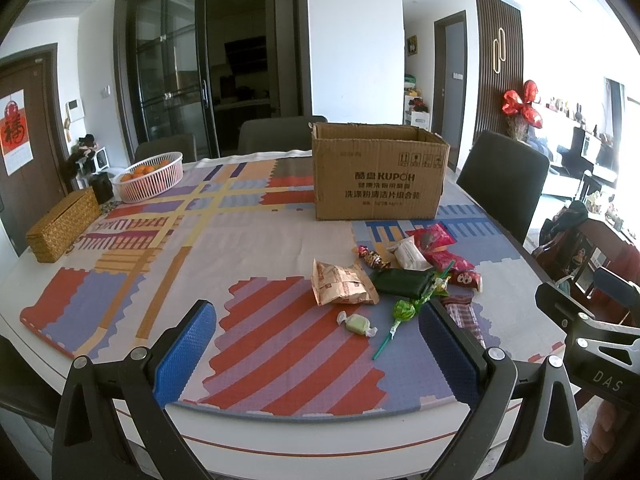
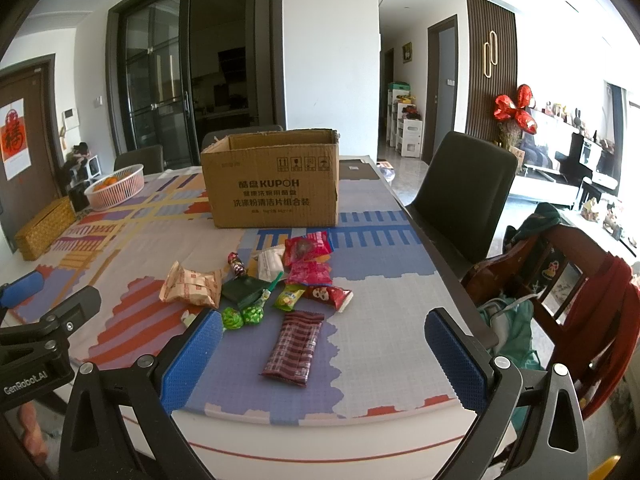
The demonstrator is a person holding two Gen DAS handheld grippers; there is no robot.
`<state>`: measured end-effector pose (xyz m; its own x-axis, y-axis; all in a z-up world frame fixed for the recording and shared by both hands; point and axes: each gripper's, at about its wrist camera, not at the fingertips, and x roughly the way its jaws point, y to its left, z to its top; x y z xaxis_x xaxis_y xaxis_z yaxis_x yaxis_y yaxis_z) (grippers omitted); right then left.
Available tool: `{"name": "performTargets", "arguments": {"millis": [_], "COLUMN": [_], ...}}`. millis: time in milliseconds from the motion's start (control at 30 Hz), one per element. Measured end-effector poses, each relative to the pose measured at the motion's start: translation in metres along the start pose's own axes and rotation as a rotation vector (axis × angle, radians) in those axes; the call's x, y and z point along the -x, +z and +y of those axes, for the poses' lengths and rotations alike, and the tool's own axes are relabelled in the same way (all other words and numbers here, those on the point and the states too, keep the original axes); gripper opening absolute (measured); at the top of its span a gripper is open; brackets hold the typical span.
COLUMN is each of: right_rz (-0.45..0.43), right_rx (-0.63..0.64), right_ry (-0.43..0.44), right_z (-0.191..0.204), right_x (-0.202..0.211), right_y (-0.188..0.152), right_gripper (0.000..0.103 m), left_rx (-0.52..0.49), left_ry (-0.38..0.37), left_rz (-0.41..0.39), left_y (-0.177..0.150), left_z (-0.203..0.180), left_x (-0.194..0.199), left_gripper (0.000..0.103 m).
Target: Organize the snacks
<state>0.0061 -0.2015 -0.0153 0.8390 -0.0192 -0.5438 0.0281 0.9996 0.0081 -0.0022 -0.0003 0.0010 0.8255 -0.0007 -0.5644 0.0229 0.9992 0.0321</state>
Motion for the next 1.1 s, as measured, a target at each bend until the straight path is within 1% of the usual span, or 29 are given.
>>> {"name": "performTargets", "arguments": {"millis": [433,767,933,1100], "right_rz": [0.001,0.01,0.038,0.086], "right_rx": [0.0,0.004,0.008,0.009], "right_ry": [-0.001,0.004,0.009,0.014], "right_z": [0.0,0.003,0.003,0.0], "right_x": [-0.001,-0.002,-0.011,-0.028], "right_y": [0.0,-0.001,-0.003,-0.001], "right_gripper": [0.102,0.102,0.102,0.102], "left_rx": [0.0,-0.001,-0.004,-0.005], "left_ry": [-0.003,-0.032,-0.041,-0.065], "left_rz": [0.004,0.029,0.058,0.1], "left_y": [0.0,-0.004,-0.001,0.0], "left_z": [0.0,-0.001,-0.002,-0.002], "left_x": [-0.001,-0.011,-0.021,-0.037], "left_gripper": [0.103,0.103,0.103,0.103]}}
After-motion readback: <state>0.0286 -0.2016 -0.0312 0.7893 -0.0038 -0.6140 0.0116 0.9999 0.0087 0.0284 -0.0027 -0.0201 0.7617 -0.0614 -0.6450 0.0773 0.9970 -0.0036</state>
